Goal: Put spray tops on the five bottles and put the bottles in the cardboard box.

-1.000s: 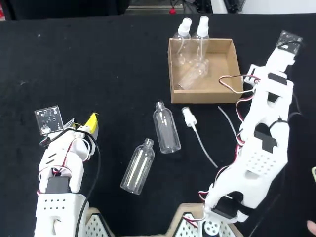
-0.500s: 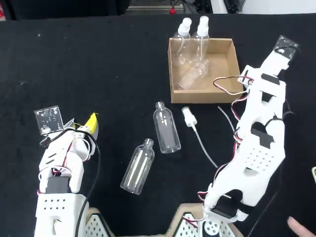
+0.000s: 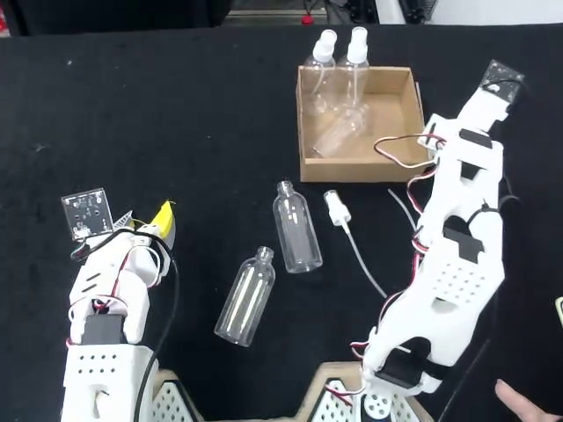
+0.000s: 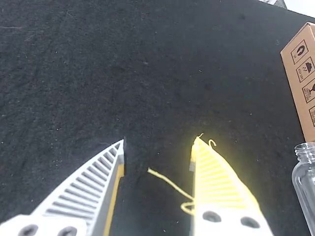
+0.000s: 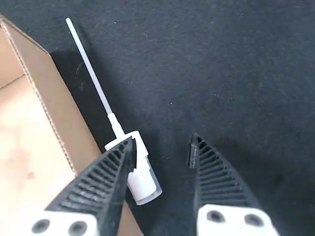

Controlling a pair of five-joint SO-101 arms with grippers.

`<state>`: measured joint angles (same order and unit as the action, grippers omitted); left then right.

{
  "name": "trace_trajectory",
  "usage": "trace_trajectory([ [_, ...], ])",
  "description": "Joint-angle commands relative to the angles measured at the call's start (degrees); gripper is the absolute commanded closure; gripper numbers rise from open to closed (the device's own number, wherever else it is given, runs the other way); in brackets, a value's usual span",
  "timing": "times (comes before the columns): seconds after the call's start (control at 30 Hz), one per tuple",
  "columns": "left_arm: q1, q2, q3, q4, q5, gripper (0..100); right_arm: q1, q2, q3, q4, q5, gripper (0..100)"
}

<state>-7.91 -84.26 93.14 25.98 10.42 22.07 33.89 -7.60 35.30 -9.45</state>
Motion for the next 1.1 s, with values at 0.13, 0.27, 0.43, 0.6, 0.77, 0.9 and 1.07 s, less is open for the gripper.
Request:
trace_trajectory([
  [0.13,0.7,-0.7,-0.7,-1.0,0.4,79,-4.0,-0.5,-2.0,0.2,0.0,82.8],
  [0.27,0.7,-0.7,-0.7,-1.0,0.4,79,-4.5,-0.5,-2.2,0.2,0.0,82.8],
  [0.43,0.7,-0.7,-0.7,-1.0,0.4,79,-4.6,-0.4,-2.2,-0.3,0.0,82.8],
  [0.6,0.5,-0.7,-0.7,-1.0,0.4,79,-4.3,2.1,-3.8,-0.2,1.1,80.0],
  [0.77,0.4,-0.7,-0.7,-1.0,0.4,79,-4.4,6.1,-8.1,2.3,5.4,71.1],
  [0.9,0.4,-0.7,-0.7,-1.0,0.4,79,-4.5,8.1,-12.1,5.7,5.5,71.6],
  [1.07,0.3,-0.7,-0.7,-1.0,0.4,79,-4.2,9.7,-14.5,9.4,5.6,71.6],
])
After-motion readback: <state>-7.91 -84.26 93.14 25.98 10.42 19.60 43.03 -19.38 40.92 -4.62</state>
